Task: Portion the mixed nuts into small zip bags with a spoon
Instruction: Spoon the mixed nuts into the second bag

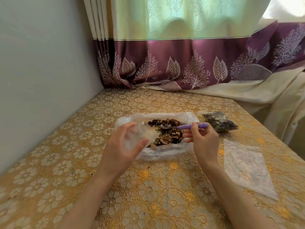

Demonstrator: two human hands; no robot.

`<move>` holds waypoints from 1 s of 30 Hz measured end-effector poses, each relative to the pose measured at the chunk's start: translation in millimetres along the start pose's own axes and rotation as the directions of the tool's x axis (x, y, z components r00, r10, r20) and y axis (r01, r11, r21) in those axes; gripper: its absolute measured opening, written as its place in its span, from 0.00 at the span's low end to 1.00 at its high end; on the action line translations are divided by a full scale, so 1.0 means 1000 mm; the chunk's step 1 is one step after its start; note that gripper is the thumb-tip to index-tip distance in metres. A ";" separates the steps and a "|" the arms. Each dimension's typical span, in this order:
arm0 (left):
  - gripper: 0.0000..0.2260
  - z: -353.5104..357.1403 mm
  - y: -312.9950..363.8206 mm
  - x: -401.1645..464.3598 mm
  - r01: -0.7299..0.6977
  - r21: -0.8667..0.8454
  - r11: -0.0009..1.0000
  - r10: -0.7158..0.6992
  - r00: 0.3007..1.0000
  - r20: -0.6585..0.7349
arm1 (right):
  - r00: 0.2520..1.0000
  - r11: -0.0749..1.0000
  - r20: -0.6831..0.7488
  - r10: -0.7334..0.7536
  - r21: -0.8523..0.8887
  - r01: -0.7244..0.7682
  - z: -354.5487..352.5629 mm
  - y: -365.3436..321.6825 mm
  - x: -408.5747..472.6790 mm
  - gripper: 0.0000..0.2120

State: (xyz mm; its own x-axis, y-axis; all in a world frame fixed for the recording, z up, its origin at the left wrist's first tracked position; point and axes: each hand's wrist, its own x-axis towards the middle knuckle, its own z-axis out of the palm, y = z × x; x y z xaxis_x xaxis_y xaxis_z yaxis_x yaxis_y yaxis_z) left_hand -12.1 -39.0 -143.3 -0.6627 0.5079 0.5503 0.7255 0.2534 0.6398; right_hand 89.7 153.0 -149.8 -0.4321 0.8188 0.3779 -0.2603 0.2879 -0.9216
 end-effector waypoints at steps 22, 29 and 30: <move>0.25 -0.005 0.008 0.000 0.046 -0.070 0.996 -0.047 0.999 -0.015 | 0.996 0.981 0.036 -0.082 -0.175 0.087 0.013 -0.002 0.009 0.08; 0.27 -0.006 0.009 0.001 0.060 -0.041 0.997 -0.061 0.998 -0.015 | 0.995 0.986 0.079 0.067 -0.156 -0.054 0.010 0.003 0.014 0.09; 0.28 -0.006 0.009 0.002 0.072 -0.038 0.997 -0.072 0.997 -0.015 | 0.992 0.988 0.072 0.101 -0.126 -0.091 0.008 0.004 0.014 0.09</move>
State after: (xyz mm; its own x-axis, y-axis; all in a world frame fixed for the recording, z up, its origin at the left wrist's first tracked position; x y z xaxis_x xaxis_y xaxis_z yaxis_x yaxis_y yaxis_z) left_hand -8.2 -40.7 -133.5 -0.7160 0.4758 0.5108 0.6687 0.2574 0.6976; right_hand 75.4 161.5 -147.0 -0.5173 0.8057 0.2884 -0.1085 0.2725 -0.9560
